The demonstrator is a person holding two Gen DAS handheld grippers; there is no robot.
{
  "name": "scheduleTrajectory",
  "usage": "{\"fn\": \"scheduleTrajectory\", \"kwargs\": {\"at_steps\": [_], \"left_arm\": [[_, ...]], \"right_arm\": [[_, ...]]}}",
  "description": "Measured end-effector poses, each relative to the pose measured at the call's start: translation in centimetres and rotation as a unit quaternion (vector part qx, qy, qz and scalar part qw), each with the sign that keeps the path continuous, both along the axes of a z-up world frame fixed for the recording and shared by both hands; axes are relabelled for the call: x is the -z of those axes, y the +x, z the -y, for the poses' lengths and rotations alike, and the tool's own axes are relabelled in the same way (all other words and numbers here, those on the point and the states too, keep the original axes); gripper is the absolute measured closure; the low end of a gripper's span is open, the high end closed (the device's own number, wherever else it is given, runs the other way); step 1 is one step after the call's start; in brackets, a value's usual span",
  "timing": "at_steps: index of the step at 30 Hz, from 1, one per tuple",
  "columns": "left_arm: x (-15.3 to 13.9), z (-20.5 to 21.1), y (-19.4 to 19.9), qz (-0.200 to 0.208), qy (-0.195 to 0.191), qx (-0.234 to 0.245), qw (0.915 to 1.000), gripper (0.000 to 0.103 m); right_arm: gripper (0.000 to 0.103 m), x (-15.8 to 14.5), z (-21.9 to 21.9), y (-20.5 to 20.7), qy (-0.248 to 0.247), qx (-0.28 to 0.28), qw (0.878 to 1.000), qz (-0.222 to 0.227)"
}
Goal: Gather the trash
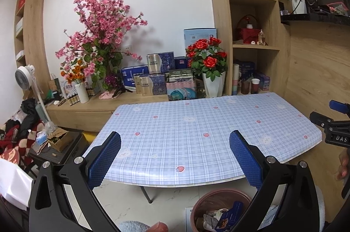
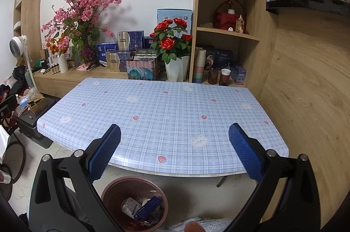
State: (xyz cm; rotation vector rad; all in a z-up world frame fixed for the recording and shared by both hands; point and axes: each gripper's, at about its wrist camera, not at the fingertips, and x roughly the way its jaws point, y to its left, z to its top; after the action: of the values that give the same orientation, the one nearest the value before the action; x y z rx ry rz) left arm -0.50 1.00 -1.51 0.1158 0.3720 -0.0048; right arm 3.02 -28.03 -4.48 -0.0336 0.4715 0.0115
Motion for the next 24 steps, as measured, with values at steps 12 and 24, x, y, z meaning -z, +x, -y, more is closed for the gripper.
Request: {"fn": "scheduleTrajectory", "kwargs": {"at_steps": [12, 24], "left_arm": [[-0.7, 1.8, -1.6, 0.032, 0.052, 0.007, 0.9981, 0.006], [-1.1, 1.8, -1.4, 0.017, 0.050, 0.000, 0.9986, 0.006]], "right_arm": [[0.006, -0.3, -0.2, -0.2, 0.009, 0.002, 1.000, 0.001], [0.006, -0.6, -0.6, -0.5, -0.001, 0.013, 1.000, 0.004]]}}
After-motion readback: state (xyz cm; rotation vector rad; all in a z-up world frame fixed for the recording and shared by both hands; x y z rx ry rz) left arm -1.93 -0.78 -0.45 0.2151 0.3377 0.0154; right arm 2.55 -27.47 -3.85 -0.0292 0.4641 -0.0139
